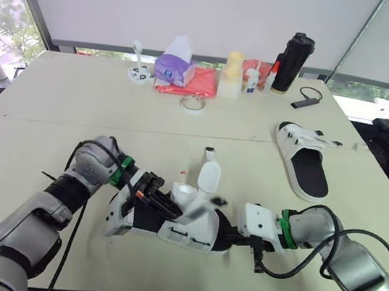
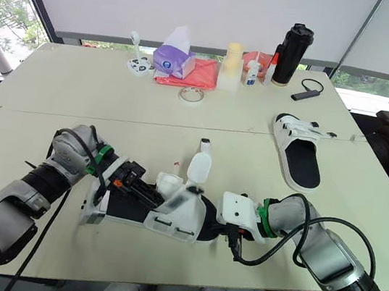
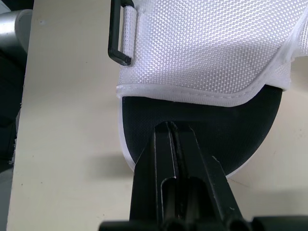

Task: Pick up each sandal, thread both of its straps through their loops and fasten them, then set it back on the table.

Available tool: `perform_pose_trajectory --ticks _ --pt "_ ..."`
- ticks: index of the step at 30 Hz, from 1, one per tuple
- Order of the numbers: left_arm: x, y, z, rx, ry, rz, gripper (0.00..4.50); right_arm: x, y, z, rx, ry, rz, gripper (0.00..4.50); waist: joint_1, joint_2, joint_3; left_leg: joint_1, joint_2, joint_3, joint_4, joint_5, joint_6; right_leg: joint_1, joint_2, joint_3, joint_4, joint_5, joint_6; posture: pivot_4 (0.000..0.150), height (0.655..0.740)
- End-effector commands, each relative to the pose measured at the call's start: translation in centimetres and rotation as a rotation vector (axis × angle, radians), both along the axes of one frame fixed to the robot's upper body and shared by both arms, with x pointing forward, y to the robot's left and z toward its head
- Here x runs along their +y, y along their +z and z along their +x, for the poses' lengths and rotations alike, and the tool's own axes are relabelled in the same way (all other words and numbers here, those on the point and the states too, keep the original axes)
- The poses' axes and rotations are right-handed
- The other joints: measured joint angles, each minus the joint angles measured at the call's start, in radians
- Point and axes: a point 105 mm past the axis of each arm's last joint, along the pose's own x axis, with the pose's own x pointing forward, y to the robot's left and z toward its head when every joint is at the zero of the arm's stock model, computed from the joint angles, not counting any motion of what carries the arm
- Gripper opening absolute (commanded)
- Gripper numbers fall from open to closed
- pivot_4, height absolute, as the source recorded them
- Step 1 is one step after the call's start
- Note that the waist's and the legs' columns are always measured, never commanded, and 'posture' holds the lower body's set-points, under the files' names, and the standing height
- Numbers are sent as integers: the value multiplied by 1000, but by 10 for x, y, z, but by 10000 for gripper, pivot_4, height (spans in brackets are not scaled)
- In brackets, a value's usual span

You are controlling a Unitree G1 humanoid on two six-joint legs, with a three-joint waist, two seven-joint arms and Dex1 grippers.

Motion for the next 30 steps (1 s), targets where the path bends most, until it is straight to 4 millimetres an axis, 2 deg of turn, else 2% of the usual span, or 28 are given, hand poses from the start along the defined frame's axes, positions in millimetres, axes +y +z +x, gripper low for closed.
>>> perform_pose_trajectory --ticks 1,11,14,17,19,23,24,30 --pt "0 13 -3 -55 -33 -58 553 -21 -18 13 14 -104 -95 0 0 0 0 0 0 0 0 0 0 0 0 0 0 0 0 1500 7400" --pt "-8 27 -7 -40 -62 -152 553 -20 -17 15 8 -93 -95 0 -1 0 0 1 1 0 0 0 0 1 3 0 0 1 1 1500 7400" --pt "-8 28 -9 26 -48 -156 553 -20 -16 16 7 -92 -97 0 -3 0 0 1 1 0 0 0 0 1 4 0 1 1 2 1500 7400" --pt "-6 28 -12 43 -54 -150 9175 -19 -16 16 6 -92 -96 0 -2 0 0 2 1 0 0 0 0 1 4 0 1 1 2 1500 7400" --pt "-5 27 -14 63 -56 -141 18026 -19 -16 16 5 -92 -95 0 -2 0 0 2 1 0 0 0 0 1 4 0 1 1 2 1500 7400" --pt "-4 26 -20 103 -64 -131 39774 -19 -17 17 4 -92 -95 0 -3 0 0 2 1 0 0 0 0 1 4 0 1 1 2 1500 7400" --pt "-4 26 -21 120 -58 -126 44042 -19 -17 17 4 -92 -95 0 -3 0 0 2 1 0 0 0 0 1 4 0 1 1 2 1500 7400" --pt "4 24 -22 168 -5 -14 44630 -19 -18 17 5 -92 -97 0 -3 0 0 2 1 1 0 0 0 1 4 0 1 1 1 1500 7400"
